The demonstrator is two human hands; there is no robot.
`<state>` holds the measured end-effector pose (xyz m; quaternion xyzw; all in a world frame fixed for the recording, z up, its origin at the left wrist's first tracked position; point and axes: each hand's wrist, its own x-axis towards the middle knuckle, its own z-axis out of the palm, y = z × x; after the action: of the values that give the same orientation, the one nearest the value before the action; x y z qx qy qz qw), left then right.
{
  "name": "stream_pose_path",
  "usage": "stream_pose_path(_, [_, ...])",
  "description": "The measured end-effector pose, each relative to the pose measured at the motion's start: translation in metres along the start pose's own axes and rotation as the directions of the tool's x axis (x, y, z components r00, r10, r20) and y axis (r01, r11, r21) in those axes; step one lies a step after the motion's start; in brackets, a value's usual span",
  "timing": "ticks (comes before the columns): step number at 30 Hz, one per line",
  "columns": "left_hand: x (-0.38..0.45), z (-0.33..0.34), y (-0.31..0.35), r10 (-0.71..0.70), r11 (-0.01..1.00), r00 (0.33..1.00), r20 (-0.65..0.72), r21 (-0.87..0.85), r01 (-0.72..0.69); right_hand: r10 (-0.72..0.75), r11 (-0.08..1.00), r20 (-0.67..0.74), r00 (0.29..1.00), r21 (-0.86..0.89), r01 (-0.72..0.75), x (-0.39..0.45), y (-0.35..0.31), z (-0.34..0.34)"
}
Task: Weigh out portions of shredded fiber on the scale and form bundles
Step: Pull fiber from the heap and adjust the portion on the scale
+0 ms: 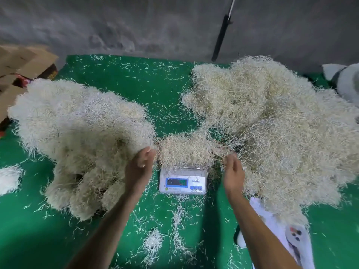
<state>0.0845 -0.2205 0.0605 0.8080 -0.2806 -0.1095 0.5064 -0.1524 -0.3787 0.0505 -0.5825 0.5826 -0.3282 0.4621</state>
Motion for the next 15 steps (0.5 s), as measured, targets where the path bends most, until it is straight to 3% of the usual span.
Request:
stream_pose_path(1, [-0.017,-0.001,-0.018,-0.057,0.997,0.998,-0.012,-0.059,0.056,0.023,0.997,0.002,1.0,-0.075,-0.022,-0.014,0.024,-0.005])
stream_pose_path(3, [-0.054,0.005,-0.053,-0.239,0.953,0.965,0.106,-0.165,0.254,0.036,0.903,0.237,0.971,-0.423,0.07,-0.045,0.075,-0.01])
stream_pose_path(5, [-0.093,0.015,-0.08,-0.414,0.857,0.876,0.248,-0.218,0.466,0.044,0.625,0.472,0.88,-0.7,0.344,-0.07,0.117,-0.006])
stream_pose_path(6, [-0.107,0.018,-0.09,-0.453,0.832,0.852,0.263,-0.219,0.51,0.044,0.545,0.489,0.871,-0.742,0.389,-0.075,0.128,0.001])
stream_pose_path(8, [-0.118,0.023,-0.099,-0.485,0.824,0.847,0.218,-0.211,0.526,0.049,0.506,0.436,0.899,-0.787,0.354,-0.083,0.129,0.017])
stream_pose_path(10, [-0.119,0.029,-0.097,-0.439,0.876,0.874,0.211,-0.116,0.468,0.09,0.437,0.393,0.915,-0.841,0.319,-0.09,0.126,0.032])
stream_pose_path(12, [-0.128,0.037,-0.099,-0.28,0.957,0.918,0.282,0.154,0.244,0.092,0.427,0.359,0.929,-0.857,0.288,-0.099,0.128,0.041])
stream_pose_path(15, [-0.16,0.05,-0.11,-0.075,0.841,0.925,0.372,0.522,-0.142,0.02,0.449,0.304,0.952,-0.854,0.263,-0.104,0.139,0.046])
